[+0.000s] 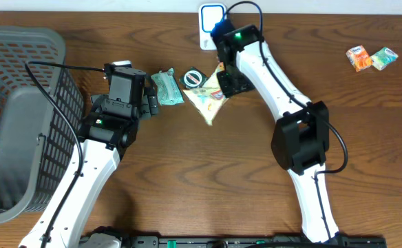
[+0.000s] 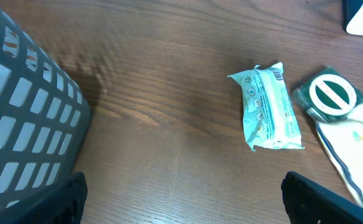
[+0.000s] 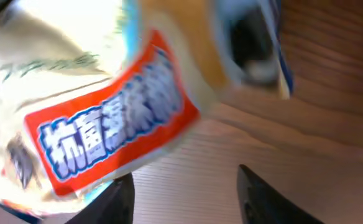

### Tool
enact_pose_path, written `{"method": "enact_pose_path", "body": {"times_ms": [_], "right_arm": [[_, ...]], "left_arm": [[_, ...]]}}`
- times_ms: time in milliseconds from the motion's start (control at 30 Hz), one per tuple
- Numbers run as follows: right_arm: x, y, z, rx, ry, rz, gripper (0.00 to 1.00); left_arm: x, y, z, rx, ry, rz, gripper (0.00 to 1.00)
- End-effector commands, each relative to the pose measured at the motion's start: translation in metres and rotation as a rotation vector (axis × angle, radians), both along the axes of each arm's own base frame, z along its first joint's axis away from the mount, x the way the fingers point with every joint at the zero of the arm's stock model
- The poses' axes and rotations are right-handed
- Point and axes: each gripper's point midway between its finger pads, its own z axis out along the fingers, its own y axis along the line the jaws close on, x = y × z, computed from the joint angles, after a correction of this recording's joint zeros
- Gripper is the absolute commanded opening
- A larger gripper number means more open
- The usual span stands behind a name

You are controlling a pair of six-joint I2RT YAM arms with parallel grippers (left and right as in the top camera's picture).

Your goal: Scan the item barcode

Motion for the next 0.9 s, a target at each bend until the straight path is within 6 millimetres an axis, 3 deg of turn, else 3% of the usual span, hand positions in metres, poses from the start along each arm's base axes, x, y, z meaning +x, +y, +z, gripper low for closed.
{"method": "enact_pose_path", "body": {"times_ms": [0, 133, 300, 367, 567, 733, 867], "right_arm": [[0.001, 0.018, 0.024, 0.028, -0.065, 0.028, 0.49], [0.005, 0.012, 0.029, -0.066, -0.122, 0.044, 0.46], [0.008, 0.015, 0.050, -0.051, -0.157, 0.045, 0.13], [0.009, 0.022, 0.059, -0.013, -0.164, 0.047, 0.04], [0.012, 0.042, 0.069, 0.101, -0.174, 0.056, 0.01], [0.012, 0.047, 0.048, 0.112, -0.152, 0.059, 0.01], [0.009, 0.045, 0.008, 0.094, -0.120, 0.058, 0.01]], "left_arm": [[0.000, 0.004, 0.004, 0.019, -0.011, 0.005, 0.98], [0.000, 0.004, 0.004, 0.019, -0.011, 0.005, 0.98], [0.000, 0.004, 0.004, 0.019, -0.011, 0.005, 0.98], [0.000, 0.004, 0.004, 0.019, -0.011, 0.005, 0.98], [0.000, 0.004, 0.004, 0.019, -0.011, 0.005, 0.98], [0.000, 0.004, 0.004, 0.019, -0.011, 0.005, 0.98], [0.000, 0.004, 0.004, 0.019, -0.011, 0.005, 0.98]]}}
